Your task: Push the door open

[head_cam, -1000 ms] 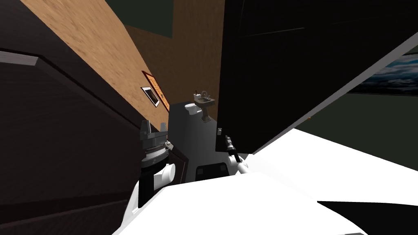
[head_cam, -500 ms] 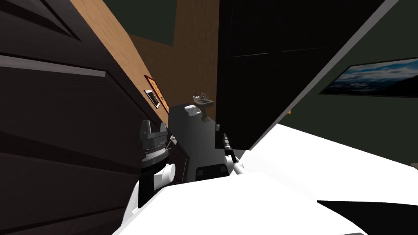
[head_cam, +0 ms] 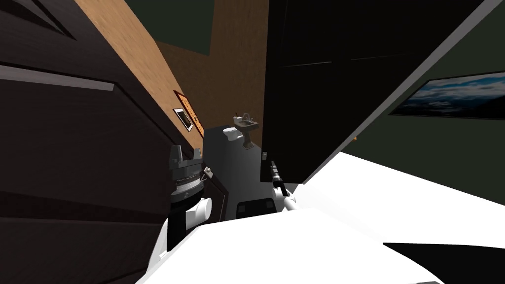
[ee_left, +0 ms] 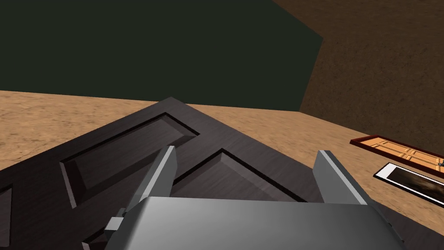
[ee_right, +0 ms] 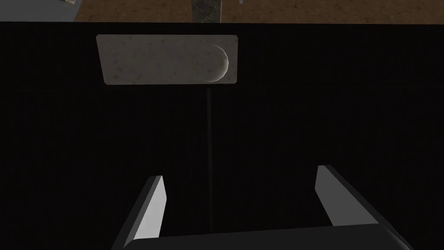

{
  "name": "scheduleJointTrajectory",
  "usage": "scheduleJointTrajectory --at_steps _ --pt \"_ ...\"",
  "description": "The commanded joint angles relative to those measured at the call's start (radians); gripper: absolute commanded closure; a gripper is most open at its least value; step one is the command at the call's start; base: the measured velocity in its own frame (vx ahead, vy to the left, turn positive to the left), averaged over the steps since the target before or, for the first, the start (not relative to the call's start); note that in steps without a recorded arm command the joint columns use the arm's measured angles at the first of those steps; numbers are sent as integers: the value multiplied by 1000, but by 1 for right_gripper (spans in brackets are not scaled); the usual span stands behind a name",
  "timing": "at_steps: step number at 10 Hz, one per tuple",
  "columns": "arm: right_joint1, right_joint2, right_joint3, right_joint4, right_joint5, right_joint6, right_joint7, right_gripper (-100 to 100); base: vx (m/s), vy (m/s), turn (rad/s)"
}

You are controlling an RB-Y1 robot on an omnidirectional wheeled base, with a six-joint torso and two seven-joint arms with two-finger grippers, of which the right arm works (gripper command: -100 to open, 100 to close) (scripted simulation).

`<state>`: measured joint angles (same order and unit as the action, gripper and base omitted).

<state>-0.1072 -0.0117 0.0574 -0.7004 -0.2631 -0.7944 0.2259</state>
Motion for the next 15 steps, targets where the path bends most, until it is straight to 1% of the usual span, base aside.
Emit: scheduleJointTrajectory --at_steps 1,3,5,7,8,9,10,15 --pt "-10 -10 -3 23 -1 -16 0 -100 244 -57 20" --pt "-10 -10 -6 26 -2 -20 2 -100 185 6 20" --pt "-11 0 -9 29 -3 -23 3 -100 216 14 21" --pt "-12 28 -12 32 -5 -28 5 -100 203 28 29" --pt "-12 47 -13 33 -5 -30 6 -100 186 26 5" --pt "-15 35 -13 39 -5 -32 4 -100 74 5 -16" --pt "-15 35 -13 39 -5 -32 4 100 -16 2 15" --pt "-15 35 -13 39 -5 -32 4 100 -13 -1 2"
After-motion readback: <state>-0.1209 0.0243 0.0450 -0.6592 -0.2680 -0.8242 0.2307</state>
